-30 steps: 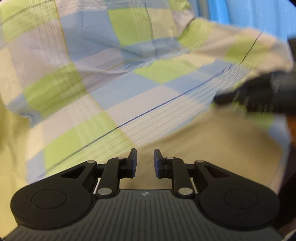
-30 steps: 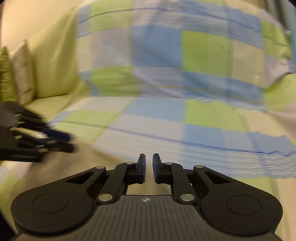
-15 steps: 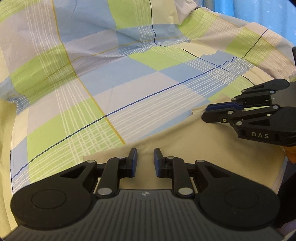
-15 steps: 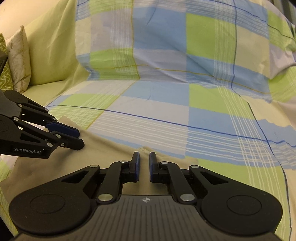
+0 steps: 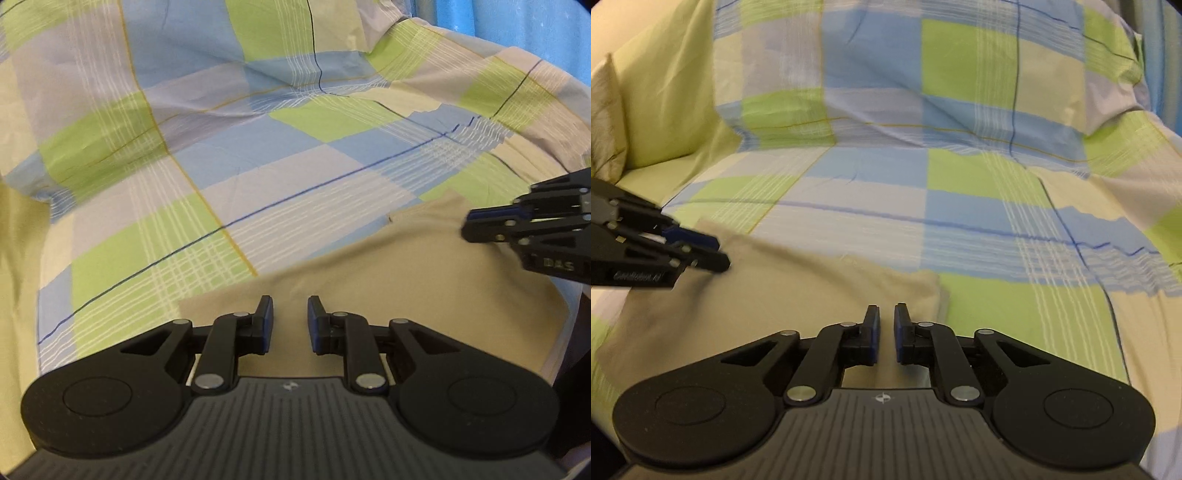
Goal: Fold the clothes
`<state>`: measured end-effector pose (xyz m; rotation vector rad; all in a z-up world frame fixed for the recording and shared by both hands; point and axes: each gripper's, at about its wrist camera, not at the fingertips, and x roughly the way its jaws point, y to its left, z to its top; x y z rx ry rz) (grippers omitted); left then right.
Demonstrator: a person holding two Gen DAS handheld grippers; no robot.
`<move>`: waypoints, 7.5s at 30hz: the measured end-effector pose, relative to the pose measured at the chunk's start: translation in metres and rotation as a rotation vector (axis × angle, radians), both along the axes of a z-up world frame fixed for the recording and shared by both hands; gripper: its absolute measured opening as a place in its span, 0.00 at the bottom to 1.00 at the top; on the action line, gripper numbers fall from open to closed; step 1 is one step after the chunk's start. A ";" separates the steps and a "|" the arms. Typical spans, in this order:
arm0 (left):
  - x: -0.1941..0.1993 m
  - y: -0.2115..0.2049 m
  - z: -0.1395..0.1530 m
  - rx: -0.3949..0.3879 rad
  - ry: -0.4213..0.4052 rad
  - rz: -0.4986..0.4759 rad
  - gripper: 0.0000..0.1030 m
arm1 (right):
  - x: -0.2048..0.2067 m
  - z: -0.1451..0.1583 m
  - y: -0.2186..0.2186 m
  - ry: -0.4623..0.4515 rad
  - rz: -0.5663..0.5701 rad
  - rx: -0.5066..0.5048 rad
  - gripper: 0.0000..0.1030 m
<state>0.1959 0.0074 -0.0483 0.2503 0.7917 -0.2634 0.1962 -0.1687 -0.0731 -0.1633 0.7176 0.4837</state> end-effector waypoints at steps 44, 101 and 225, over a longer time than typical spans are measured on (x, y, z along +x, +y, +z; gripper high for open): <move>-0.146 -0.066 -0.051 0.761 -0.222 -0.486 0.09 | -0.116 -0.042 0.030 -0.495 0.524 -0.748 0.09; -0.336 -0.598 -0.010 0.404 -0.738 -1.780 0.09 | -0.484 0.054 -0.448 0.037 -0.843 -0.712 0.09; -0.327 -0.492 0.058 -0.188 -0.025 -1.095 0.99 | -0.548 0.069 -0.370 -0.069 -1.600 0.145 1.00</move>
